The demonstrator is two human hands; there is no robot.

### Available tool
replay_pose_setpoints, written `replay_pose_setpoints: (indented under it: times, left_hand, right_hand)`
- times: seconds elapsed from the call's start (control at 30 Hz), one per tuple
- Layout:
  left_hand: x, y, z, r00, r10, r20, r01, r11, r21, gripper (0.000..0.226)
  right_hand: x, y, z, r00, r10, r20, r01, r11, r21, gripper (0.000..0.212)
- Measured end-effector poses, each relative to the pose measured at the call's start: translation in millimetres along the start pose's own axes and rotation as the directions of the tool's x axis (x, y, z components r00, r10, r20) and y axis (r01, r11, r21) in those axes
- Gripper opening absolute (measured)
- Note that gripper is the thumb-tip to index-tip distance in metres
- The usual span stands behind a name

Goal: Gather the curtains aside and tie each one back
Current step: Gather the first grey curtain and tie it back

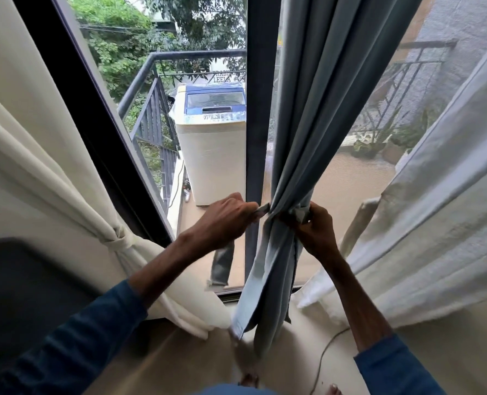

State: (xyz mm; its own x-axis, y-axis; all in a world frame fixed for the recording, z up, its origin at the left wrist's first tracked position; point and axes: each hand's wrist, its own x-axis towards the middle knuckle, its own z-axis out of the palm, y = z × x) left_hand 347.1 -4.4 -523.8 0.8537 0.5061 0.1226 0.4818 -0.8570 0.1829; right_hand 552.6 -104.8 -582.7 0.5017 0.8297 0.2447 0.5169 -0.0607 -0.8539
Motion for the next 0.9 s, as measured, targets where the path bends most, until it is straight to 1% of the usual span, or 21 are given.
replay_pose_setpoints:
  times: [0.07, 0.17, 0.23, 0.3, 0.37, 0.43, 0.5, 0.57, 0.67, 0.8, 0.87, 0.9]
  left_hand:
    - [-9, 16, 2, 0.998, -0.047, -0.034, 0.045, 0.997, -0.07, 0.033]
    - [-13, 39, 7, 0.978, -0.186, -0.097, 0.172, 0.975, -0.142, 0.036]
    - [-11, 51, 7, 0.954, -0.282, -0.104, 0.252, 0.939, -0.234, 0.044]
    - [-9, 61, 7, 0.934, -0.344, -0.093, 0.3, 0.9, -0.318, 0.049]
    - [-7, 72, 9, 0.937, -0.343, -0.07, 0.295, 0.88, -0.372, 0.052]
    - [-2, 80, 9, 0.953, -0.303, -0.027, 0.269, 0.882, -0.387, 0.052]
    - [5, 80, 4, 0.965, -0.263, 0.003, 0.247, 0.902, -0.355, 0.051]
    - [10, 75, -4, 0.975, -0.221, 0.023, 0.217, 0.924, -0.314, 0.047]
    - [18, 68, -13, 0.982, -0.179, 0.052, 0.186, 0.953, -0.24, 0.043]
    - [22, 60, -13, 0.971, -0.241, 0.008, 0.237, 0.951, -0.197, 0.05]
    - [20, 57, -7, 0.965, -0.257, -0.048, 0.24, 0.944, -0.226, 0.046]
    - [19, 57, -3, 0.959, -0.264, -0.101, 0.23, 0.937, -0.262, 0.041]
  right_hand:
    - [-1, -2, 2, 1.0, 0.005, 0.012, -0.004, 1.0, -0.025, 0.034]
    - [-5, -7, 9, 1.0, 0.008, -0.018, -0.01, 0.997, -0.071, 0.041]
    - [-9, -9, 15, 0.999, -0.001, -0.042, -0.005, 0.989, -0.151, 0.044]
    - [-10, -9, 21, 0.998, -0.015, -0.062, 0.0, 0.969, -0.247, 0.04]
    - [-11, -7, 25, 0.998, -0.043, -0.052, 0.025, 0.949, -0.314, 0.032]
    - [-12, -7, 27, 0.999, -0.031, -0.023, 0.022, 0.947, -0.321, 0.027]
    - [-12, -6, 27, 1.0, -0.02, -0.015, 0.014, 0.947, -0.32, 0.022]
    - [-13, -5, 25, 0.999, -0.037, -0.013, 0.03, 0.94, -0.339, 0.023]
    - [-14, -6, 22, 1.0, -0.015, -0.02, 0.008, 0.949, -0.316, 0.023]
    - [-18, -9, 21, 0.999, -0.026, -0.026, 0.017, 0.957, -0.291, 0.028]
    - [-19, -11, 22, 0.999, -0.022, -0.049, 0.007, 0.962, -0.273, 0.03]
    - [-18, -11, 23, 0.998, -0.004, -0.063, -0.012, 0.964, -0.266, 0.029]
